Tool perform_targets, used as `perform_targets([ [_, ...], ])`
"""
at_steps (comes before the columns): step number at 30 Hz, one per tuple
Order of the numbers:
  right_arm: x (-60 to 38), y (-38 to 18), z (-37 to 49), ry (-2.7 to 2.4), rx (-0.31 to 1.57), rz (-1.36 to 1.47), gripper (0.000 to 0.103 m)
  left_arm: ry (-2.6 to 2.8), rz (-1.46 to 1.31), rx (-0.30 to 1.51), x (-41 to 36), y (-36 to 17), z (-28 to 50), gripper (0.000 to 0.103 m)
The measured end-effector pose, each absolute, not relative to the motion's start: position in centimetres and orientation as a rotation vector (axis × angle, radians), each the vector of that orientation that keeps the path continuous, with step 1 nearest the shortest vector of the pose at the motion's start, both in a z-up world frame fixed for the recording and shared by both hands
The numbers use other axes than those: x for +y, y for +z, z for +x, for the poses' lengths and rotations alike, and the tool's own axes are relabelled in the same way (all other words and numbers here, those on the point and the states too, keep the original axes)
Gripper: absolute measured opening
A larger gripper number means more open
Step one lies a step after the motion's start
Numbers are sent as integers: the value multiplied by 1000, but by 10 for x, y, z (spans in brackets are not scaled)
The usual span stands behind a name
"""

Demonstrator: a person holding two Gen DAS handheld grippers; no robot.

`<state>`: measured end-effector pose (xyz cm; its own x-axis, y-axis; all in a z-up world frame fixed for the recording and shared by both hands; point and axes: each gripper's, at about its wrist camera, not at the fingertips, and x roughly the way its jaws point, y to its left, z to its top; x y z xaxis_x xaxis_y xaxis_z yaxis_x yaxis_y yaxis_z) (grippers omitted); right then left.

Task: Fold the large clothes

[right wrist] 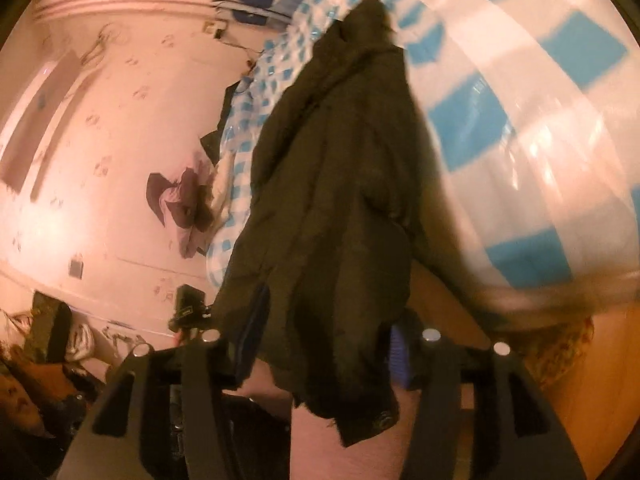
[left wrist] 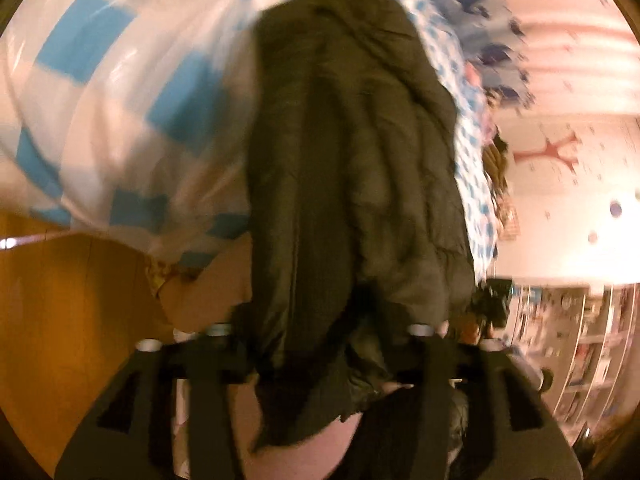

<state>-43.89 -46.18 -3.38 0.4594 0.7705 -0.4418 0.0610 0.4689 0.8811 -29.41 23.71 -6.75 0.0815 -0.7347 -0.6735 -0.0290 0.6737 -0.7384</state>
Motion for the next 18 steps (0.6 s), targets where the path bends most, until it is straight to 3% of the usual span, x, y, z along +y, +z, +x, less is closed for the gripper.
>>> perform_targets([
  [4, -452, -38, -433, 591, 1013, 999, 49, -597, -689, 1451, 226, -85, -292, 61],
  [5, -448, -36, -431, 600, 1005, 987, 31, -604, -683, 1450, 220, -85, -294, 61],
  [7, -442, -31, -428, 603, 984, 969, 14, -631, -677, 1424, 213, -82, -295, 51],
  [8, -442, -28, -428, 604, 969, 969, 12, -651, -683, 1408, 210, -77, -296, 34],
  [9, -444, -22, -429, 607, 938, 974, 12, -657, -686, 1399, 210, -75, -298, 23],
  [11, -447, -13, -431, 621, 882, 998, 10, -666, -691, 1359, 211, -61, -300, 12],
  [18, -453, 39, -446, 749, 632, 1073, 10, -729, -765, 1197, 229, -2, -310, 8],
])
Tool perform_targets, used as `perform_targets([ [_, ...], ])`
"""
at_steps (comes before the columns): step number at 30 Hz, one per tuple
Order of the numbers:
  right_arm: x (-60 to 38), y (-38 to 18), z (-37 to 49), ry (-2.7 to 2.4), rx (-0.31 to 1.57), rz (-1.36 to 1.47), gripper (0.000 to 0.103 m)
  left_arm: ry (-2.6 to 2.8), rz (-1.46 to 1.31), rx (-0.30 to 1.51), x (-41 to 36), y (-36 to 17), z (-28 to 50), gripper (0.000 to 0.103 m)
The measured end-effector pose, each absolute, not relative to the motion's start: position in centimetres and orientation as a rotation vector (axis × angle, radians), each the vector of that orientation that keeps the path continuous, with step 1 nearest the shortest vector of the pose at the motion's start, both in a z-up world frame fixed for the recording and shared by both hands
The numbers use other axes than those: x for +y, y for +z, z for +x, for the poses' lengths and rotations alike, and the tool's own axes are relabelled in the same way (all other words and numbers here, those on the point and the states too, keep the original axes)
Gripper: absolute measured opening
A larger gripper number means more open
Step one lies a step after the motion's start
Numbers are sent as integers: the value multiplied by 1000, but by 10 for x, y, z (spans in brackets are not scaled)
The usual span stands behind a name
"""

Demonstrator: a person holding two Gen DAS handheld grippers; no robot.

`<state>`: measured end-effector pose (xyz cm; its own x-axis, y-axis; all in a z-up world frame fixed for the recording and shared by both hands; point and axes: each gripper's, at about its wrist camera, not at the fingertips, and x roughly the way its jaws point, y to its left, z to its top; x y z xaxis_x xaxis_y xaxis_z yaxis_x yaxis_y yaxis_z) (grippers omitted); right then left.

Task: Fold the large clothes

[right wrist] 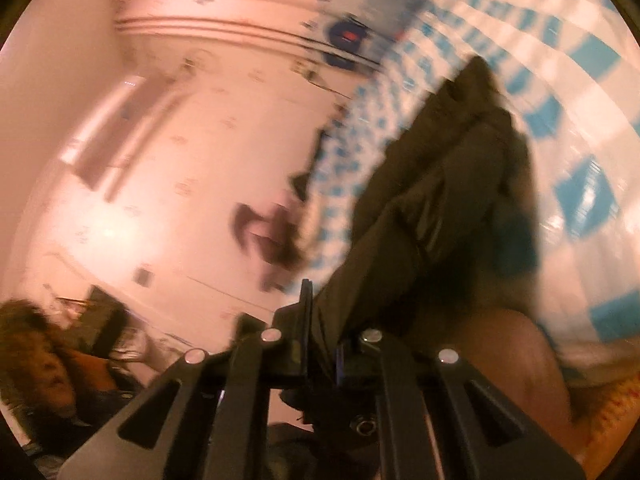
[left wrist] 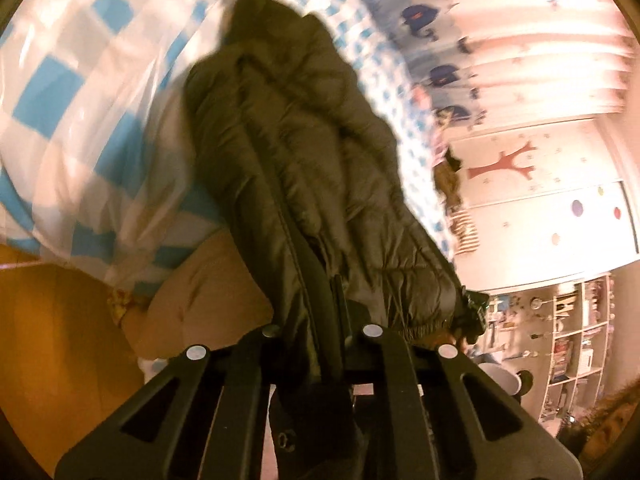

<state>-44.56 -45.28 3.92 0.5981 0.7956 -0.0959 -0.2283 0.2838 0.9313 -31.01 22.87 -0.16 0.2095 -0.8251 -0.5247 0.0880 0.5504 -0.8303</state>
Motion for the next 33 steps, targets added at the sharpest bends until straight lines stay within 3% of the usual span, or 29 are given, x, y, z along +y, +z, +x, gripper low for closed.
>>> perform_targets([
  [4, -463, 43, -455, 796, 517, 1156, 10, -755, -791, 1155, 239, 13, -314, 8],
  [10, -476, 12, -443, 731, 524, 1266, 10, -722, -915, 1186, 259, -15, -299, 8],
  [15, -482, 36, -417, 762, 478, 1227, 10, -737, -954, 1111, 256, 1, -275, 8],
  [25, -498, 77, -312, 762, 383, 1214, 10, -763, -979, 949, 238, 60, -174, 8],
  [33, -514, 83, -220, 677, 366, 1227, 10, -706, -1045, 903, 228, 70, -72, 8],
])
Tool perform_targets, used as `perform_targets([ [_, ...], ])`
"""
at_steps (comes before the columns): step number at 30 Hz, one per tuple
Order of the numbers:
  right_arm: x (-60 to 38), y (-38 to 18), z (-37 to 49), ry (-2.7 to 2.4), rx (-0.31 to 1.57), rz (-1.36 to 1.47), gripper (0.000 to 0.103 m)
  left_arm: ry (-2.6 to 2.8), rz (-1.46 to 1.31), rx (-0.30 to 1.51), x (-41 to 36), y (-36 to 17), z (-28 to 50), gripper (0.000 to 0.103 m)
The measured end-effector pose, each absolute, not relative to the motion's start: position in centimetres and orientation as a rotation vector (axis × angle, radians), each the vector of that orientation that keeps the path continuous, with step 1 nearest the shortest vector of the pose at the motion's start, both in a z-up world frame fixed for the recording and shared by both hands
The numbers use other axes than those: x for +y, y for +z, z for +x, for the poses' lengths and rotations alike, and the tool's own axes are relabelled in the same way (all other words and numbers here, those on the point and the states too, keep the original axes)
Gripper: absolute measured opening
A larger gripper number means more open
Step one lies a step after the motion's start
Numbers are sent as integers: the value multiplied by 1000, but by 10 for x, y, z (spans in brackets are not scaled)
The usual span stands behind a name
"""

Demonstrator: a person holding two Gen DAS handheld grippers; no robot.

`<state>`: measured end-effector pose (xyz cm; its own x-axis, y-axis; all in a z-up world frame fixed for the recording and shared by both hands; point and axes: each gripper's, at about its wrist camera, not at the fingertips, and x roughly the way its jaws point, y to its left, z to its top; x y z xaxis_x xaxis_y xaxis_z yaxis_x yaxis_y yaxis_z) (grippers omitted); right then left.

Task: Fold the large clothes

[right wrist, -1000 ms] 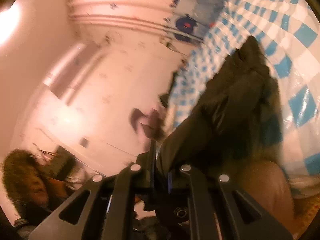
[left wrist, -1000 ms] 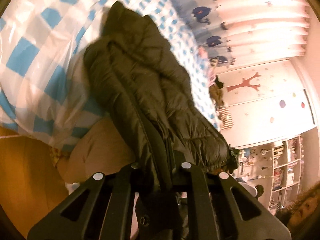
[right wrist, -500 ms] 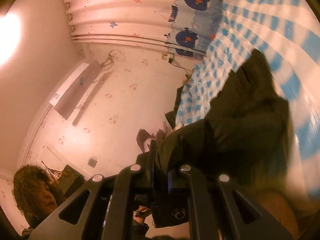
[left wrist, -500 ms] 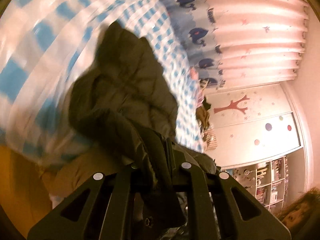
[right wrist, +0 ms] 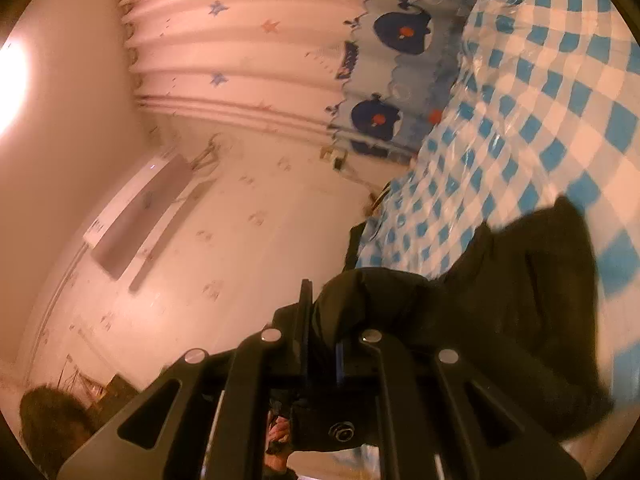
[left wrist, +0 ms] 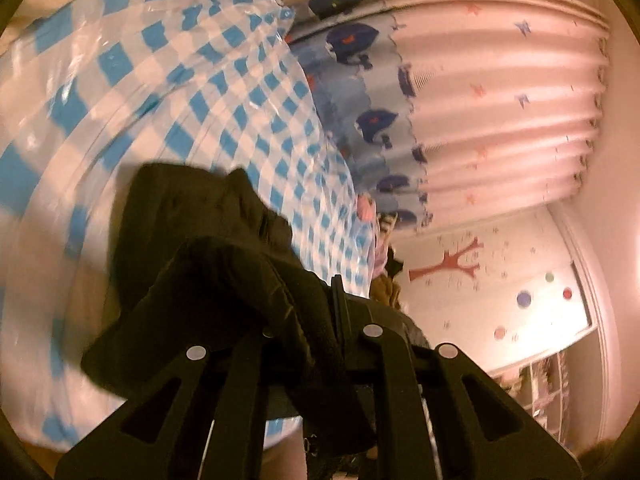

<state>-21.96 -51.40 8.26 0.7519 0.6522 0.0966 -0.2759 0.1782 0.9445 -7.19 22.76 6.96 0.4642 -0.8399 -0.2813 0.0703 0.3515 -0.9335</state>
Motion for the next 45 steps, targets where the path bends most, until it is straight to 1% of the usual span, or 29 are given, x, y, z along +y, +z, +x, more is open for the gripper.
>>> perform_targets([
  [6, -527, 54, -149, 551, 399, 1274, 10, -625, -1061, 927, 207, 54, 4, 8],
  [12, -535, -2, -91, 406, 488, 1331, 10, -543, -1058, 983, 188, 15, 59, 9],
  [13, -535, -12, -84, 384, 513, 1329, 13, -515, -1058, 1000, 185, 5, 67, 9],
  [14, -536, -25, -76, 345, 554, 1331, 15, -492, -1061, 1019, 183, -4, 74, 12],
  [15, -536, -35, -71, 328, 581, 1344, 18, -462, -1068, 1046, 181, -17, 82, 18],
  [16, -537, -47, -65, 310, 617, 1366, 28, -443, -1075, 1063, 180, -26, 88, 21],
  [17, -537, -57, -61, 284, 653, 1380, 37, -423, -1083, 1085, 179, -35, 93, 27],
  [18, -538, -63, -58, 267, 671, 1389, 41, -408, -1090, 1107, 177, -43, 98, 32],
  [19, -539, -69, -56, 260, 687, 1405, 49, -391, -1092, 1123, 175, -49, 103, 35],
  [20, -542, -73, -54, 254, 697, 1423, 54, -372, -1095, 1134, 174, -54, 106, 40],
  [22, -548, -75, -57, 241, 678, 1462, 60, -344, -1133, 1147, 175, -59, 112, 45],
  [23, -553, -72, -61, 228, 665, 1468, 65, -344, -1170, 1147, 176, -59, 114, 50],
  [24, -555, -66, -65, 209, 662, 1456, 67, -348, -1199, 1139, 178, -58, 115, 56],
  [25, -557, -59, -68, 198, 661, 1431, 70, -368, -1256, 1104, 183, -53, 114, 60],
  [27, -554, -33, -76, 172, 670, 1289, 70, -409, -1294, 1040, 188, -36, 107, 72],
  [30, -519, 23, -83, 149, 679, 936, 70, -433, -1280, 947, 193, -8, 99, 81],
  [32, -478, 50, -82, 160, 689, 707, 72, -413, -1136, 880, 189, 20, 89, 85],
  [33, -459, 58, -80, 166, 697, 613, 73, -394, -999, 836, 181, 40, 82, 86],
  [35, -410, 68, -73, 192, 713, 414, 76, -319, -830, 778, 171, 64, 71, 86],
  [38, -361, 59, -57, 224, 764, 263, 76, -414, -691, 742, 140, 80, 59, 86],
  [39, -343, 51, -47, 220, 789, 205, 76, -452, -610, 745, 121, 82, 54, 86],
  [40, -331, 42, -40, 214, 808, 162, 76, -487, -467, 758, 90, 80, 47, 86],
  [43, -306, 3, -11, 161, 892, 70, 76, -538, -252, 842, 30, 49, 45, 86],
  [45, -309, -18, 3, 130, 924, 72, 76, -501, -229, 906, 17, 23, 57, 86],
])
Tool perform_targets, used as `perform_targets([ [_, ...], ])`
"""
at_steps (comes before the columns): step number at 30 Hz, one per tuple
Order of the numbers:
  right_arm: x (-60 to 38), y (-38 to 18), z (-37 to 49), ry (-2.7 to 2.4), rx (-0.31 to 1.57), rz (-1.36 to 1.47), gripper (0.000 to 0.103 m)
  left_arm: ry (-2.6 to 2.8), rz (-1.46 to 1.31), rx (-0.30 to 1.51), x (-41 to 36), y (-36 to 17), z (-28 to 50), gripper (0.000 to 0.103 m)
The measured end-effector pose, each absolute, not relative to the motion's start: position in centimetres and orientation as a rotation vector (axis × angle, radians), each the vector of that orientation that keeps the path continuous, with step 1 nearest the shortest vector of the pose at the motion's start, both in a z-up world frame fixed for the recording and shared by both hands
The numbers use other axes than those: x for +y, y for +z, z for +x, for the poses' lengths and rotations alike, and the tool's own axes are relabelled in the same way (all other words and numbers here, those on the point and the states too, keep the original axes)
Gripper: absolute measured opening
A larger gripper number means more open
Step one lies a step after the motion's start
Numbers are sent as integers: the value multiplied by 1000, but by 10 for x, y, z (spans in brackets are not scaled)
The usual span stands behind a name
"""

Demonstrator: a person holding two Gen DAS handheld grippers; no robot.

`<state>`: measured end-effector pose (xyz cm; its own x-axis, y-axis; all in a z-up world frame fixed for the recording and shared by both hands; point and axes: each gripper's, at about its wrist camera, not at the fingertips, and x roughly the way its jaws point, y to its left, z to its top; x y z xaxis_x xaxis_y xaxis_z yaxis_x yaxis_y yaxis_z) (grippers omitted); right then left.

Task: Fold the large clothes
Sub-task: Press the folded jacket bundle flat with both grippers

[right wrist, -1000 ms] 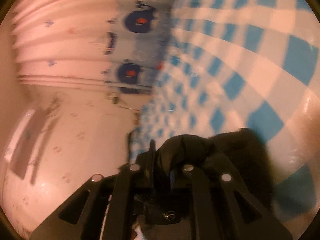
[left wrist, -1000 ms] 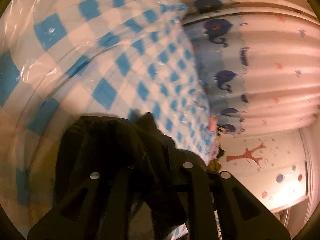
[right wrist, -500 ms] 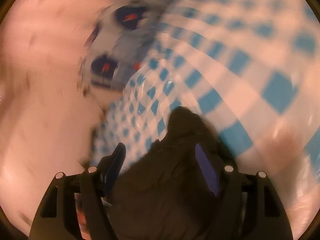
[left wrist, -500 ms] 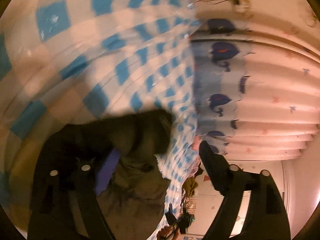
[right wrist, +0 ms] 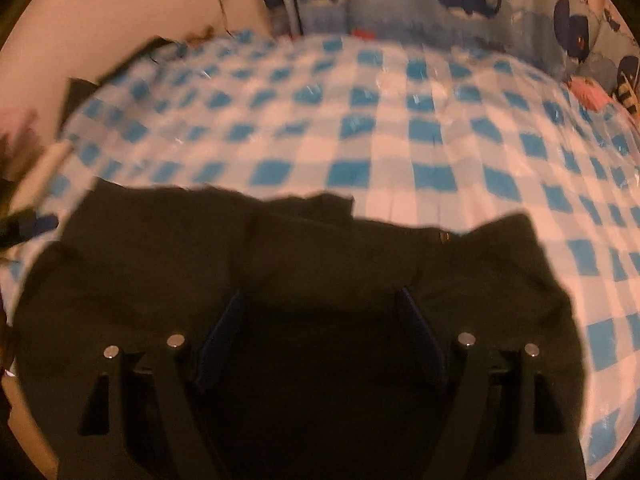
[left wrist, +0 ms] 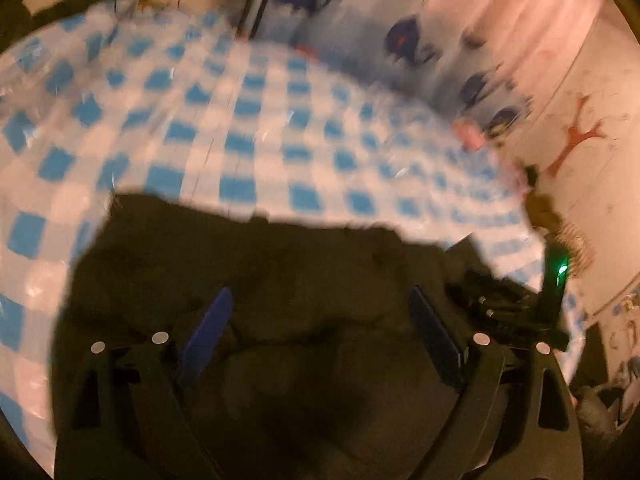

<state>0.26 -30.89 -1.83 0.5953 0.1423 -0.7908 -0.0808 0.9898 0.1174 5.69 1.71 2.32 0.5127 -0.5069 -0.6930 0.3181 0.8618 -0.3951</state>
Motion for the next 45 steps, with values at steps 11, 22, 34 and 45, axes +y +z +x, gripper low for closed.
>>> perform_targets([
  [11, -327, -37, 31, 85, 993, 138, 80, -336, -228, 1003, 22, -18, 95, 84],
  [22, -403, -23, -25, -67, 934, 171, 81, -239, -250, 961, 75, -26, 51, 84],
  [34, -387, -6, -54, -8, 846, 150, 86, -226, -198, 863, 79, -13, 17, 84],
  [45, -335, -43, -71, 94, 887, 65, 93, -205, -145, 895, 79, -48, -5, 84],
])
